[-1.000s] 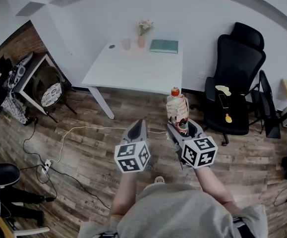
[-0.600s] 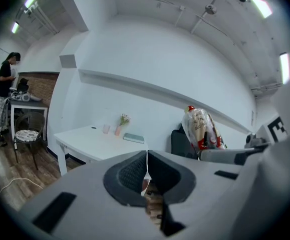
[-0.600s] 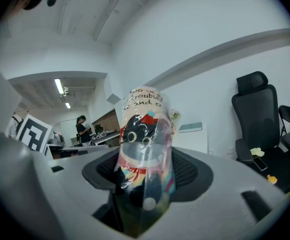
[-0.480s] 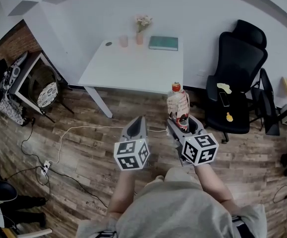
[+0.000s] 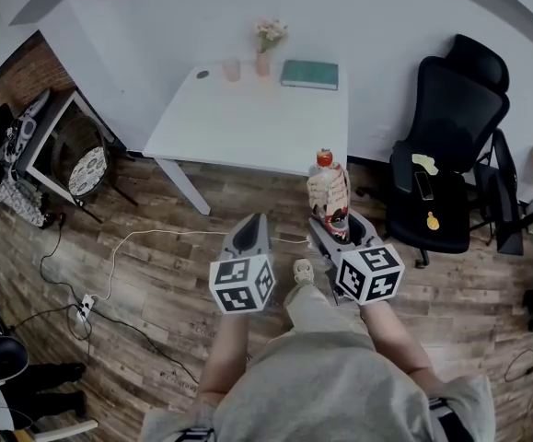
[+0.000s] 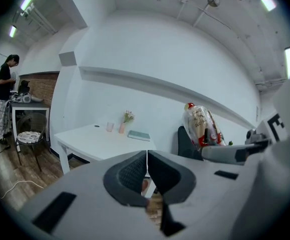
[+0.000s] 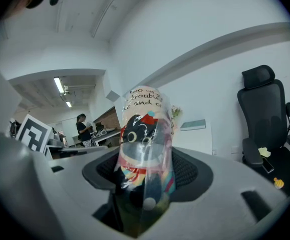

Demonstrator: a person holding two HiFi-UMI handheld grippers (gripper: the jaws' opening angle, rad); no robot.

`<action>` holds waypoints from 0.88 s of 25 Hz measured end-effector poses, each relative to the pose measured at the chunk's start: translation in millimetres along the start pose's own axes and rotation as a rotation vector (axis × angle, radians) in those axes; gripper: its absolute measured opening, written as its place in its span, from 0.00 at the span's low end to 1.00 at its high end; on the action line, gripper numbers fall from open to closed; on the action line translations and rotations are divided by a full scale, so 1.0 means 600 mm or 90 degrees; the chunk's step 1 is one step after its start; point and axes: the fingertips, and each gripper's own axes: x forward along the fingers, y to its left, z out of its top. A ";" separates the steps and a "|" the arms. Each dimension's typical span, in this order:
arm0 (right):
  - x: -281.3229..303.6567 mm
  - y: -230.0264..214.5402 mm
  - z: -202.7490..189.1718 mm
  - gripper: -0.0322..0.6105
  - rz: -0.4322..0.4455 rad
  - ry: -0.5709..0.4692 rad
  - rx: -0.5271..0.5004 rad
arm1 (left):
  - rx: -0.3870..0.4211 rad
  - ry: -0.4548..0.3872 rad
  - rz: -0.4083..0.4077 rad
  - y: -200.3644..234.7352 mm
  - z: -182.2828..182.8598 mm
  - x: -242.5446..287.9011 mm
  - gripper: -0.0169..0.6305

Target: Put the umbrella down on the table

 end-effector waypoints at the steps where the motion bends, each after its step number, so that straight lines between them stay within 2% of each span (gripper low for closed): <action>1: 0.012 -0.005 0.002 0.47 0.002 0.000 -0.001 | 0.000 -0.001 0.002 0.005 0.002 0.011 0.04; 9: 0.129 -0.053 0.050 0.47 0.027 -0.001 -0.017 | -0.019 -0.016 0.018 0.055 0.046 0.117 0.04; 22: 0.304 -0.134 0.122 0.47 0.048 0.024 -0.036 | -0.022 -0.028 0.053 0.125 0.128 0.278 0.04</action>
